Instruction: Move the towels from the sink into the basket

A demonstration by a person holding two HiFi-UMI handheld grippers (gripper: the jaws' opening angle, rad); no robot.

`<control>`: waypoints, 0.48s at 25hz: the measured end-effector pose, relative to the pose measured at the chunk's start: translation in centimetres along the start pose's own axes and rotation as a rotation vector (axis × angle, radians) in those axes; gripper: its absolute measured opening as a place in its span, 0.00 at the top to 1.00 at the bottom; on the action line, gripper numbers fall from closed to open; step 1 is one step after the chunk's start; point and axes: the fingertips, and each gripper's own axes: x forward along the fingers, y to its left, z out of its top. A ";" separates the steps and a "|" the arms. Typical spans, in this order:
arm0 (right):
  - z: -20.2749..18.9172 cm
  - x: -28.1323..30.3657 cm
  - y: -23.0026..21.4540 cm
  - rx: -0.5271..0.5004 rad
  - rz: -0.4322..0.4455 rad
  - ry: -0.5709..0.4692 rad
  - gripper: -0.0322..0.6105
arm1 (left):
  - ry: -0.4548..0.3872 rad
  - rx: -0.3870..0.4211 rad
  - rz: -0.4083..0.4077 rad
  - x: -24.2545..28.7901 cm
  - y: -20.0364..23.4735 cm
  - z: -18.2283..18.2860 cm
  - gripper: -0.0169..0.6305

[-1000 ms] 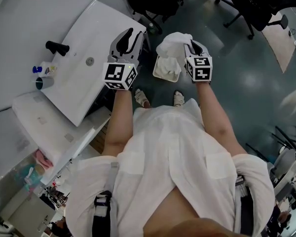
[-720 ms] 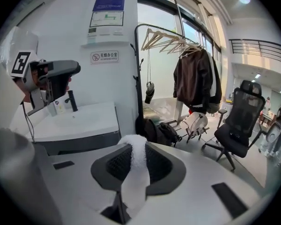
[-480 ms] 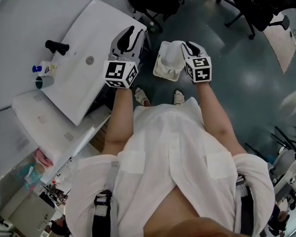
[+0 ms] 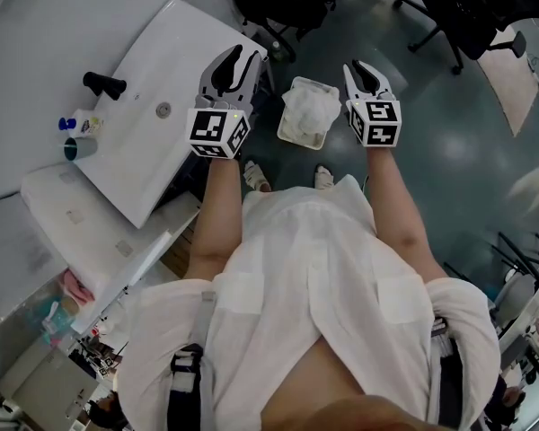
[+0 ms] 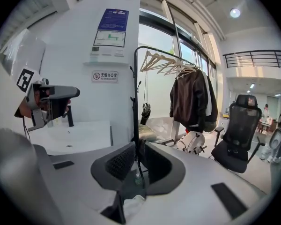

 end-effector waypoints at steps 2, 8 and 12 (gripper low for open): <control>0.8 -0.4 -0.4 -0.012 -0.006 -0.023 0.82 | -0.003 0.002 0.006 -0.1 0.2 0.2 0.79; 3.6 -2.0 -1.7 -0.053 -0.017 -0.092 0.82 | -0.024 0.015 0.031 -0.6 1.3 1.5 0.79; 6.3 -3.5 -2.9 -0.055 -0.020 -0.161 0.82 | -0.055 0.028 0.065 -1.3 2.3 3.0 0.82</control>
